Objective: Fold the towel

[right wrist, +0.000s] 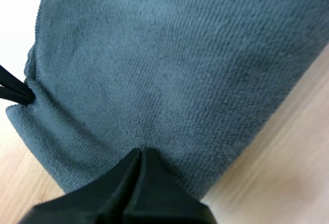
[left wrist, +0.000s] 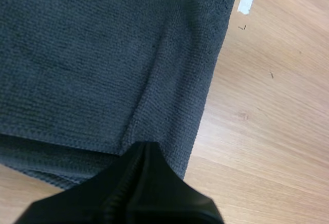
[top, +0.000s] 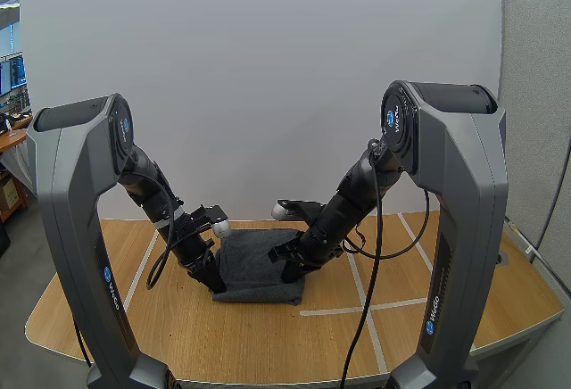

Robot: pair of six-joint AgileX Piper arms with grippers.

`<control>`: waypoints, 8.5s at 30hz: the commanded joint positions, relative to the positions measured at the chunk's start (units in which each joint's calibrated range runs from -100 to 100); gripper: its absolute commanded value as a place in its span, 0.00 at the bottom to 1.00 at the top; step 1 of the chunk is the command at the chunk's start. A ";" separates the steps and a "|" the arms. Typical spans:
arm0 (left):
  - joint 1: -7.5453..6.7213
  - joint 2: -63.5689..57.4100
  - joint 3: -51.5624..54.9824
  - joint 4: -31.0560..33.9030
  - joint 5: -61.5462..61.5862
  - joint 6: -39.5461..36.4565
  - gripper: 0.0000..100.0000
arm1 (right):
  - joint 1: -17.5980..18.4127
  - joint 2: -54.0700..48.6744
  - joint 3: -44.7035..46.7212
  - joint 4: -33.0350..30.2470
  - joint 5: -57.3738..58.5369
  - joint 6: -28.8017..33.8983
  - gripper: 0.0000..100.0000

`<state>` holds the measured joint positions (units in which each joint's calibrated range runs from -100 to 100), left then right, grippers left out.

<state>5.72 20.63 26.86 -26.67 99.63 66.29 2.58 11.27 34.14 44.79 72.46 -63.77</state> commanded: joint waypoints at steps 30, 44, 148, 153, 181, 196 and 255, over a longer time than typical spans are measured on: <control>0.08 -22.11 -7.23 -4.54 0.37 -11.25 0.34 | -8.57 -14.40 -0.40 -1.97 4.28 4.26 0.84; 4.42 -12.01 -7.10 -3.48 0.37 -12.51 1.00 | -8.57 -14.40 -0.40 -0.88 5.95 4.63 0.92; 13.03 5.12 -20.39 -7.68 0.37 -13.56 0.00 | -8.57 -14.55 -0.40 -0.98 15.71 4.58 0.00; 16.56 5.39 -22.78 -4.67 0.37 -11.32 0.00 | -8.57 -17.55 -0.40 -2.14 16.72 4.58 0.00; 27.25 15.58 -46.42 -1.75 0.37 -4.62 0.00 | -8.57 -44.96 -0.40 -5.13 27.54 10.65 0.00; 27.40 18.17 -53.52 -2.94 0.37 -8.60 0.00 | -8.57 -45.78 -0.40 -6.89 27.54 12.34 0.00; 27.07 -2.96 -52.61 -12.40 0.37 -14.23 1.00 | -8.57 -45.78 -0.40 -6.97 27.54 12.34 0.00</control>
<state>32.38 20.41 -25.76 -36.53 100.00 53.17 -5.73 -33.83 34.01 37.98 98.96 -51.57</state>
